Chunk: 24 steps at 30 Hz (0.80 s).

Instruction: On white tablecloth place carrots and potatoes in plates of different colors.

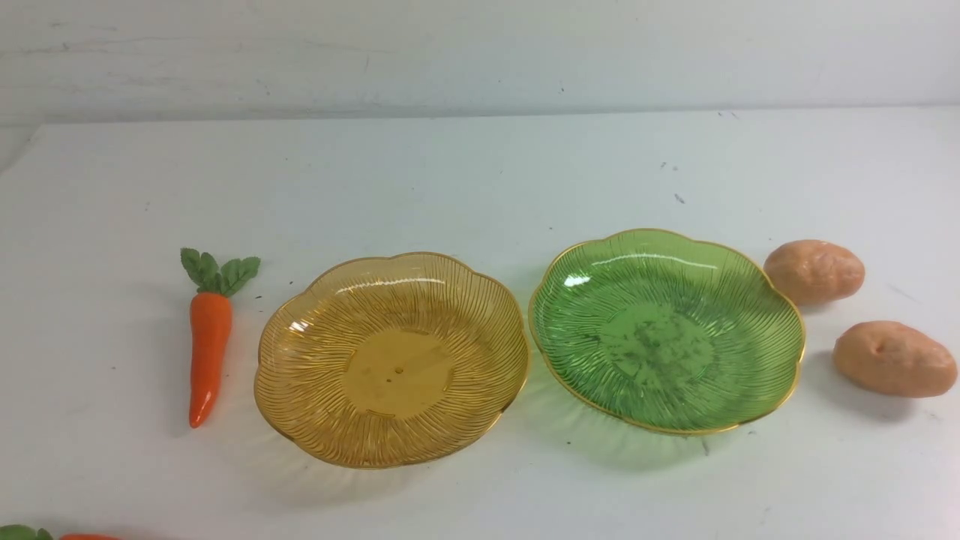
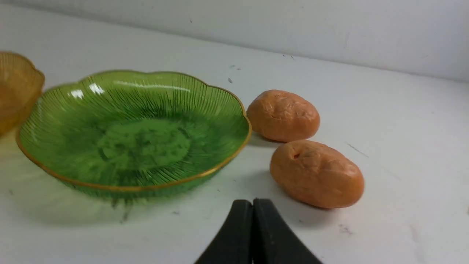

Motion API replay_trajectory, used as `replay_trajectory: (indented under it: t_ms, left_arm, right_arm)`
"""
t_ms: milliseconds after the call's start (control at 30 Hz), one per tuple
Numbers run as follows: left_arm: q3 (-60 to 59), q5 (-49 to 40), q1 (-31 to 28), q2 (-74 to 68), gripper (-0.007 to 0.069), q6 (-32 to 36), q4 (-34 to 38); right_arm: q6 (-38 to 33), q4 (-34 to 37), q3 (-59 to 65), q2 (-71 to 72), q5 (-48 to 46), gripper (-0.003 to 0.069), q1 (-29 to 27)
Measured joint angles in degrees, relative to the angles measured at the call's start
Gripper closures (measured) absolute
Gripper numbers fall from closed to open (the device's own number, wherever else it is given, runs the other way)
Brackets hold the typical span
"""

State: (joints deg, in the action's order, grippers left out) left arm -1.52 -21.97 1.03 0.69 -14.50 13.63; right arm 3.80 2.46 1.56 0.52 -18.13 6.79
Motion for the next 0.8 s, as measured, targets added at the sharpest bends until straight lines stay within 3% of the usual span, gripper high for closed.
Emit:
replay_trajectory:
  t_ms: [33, 67, 200, 333, 400, 533, 600, 667, 767, 800]
  left_arm:
    - [-0.1, 0.0, 0.0, 0.0, 0.0628, -4.9, 7.9]
    - [-0.1, 0.0, 0.0, 0.0, 0.0628, -6.9, 11.2]
    - [-0.1, 0.3, 0.0, 0.0, 0.0628, -13.9, 28.1]
    - [-0.1, 3.7, 0.0, 0.0, 0.0628, -14.5, 35.4]
    - [0.5, 6.4, 0.0, 0.0, 0.0628, -11.2, 36.7]
    - [14.9, 3.1, 0.0, -2.3, 0.0628, 5.5, 35.1]
    - [25.0, -5.4, 0.0, -10.2, 0.0628, 11.5, 30.3]
    - [35.1, -19.3, 0.0, -20.7, 0.0628, 13.6, 21.9]
    - [47.2, -42.7, 0.0, -36.9, 0.0628, 15.2, 6.9]
    - [48.9, -45.3, 0.0, -40.1, 0.0628, 15.4, 3.7]
  right_arm:
    - [5.6, 7.5, 0.0, 0.0, 1.8, 0.0674, 0.0]
    - [9.2, 12.6, 0.0, 0.0, 2.8, 0.0674, 0.0]
    - [17.9, 29.7, 0.0, 0.0, 4.3, 0.0674, 0.0]
    - [19.3, 36.1, 0.0, 0.0, 5.6, 0.0674, 0.0]
    - [19.4, 38.0, 0.0, 0.0, 7.6, 0.0674, 0.0]
    - [12.7, 36.6, -5.1, 0.0, 6.1, 0.0674, 0.0]
    - [7.4, 33.8, -12.0, -0.4, 2.7, 0.0674, 0.0]
    - [2.2, 27.8, -22.5, -5.5, -8.6, 0.0674, 0.0]
    - [0.7, 19.7, -31.4, -12.1, -23.4, 0.0674, 0.0]
    - [0.5, 16.5, -34.1, -14.1, -28.9, 0.0674, 0.0]
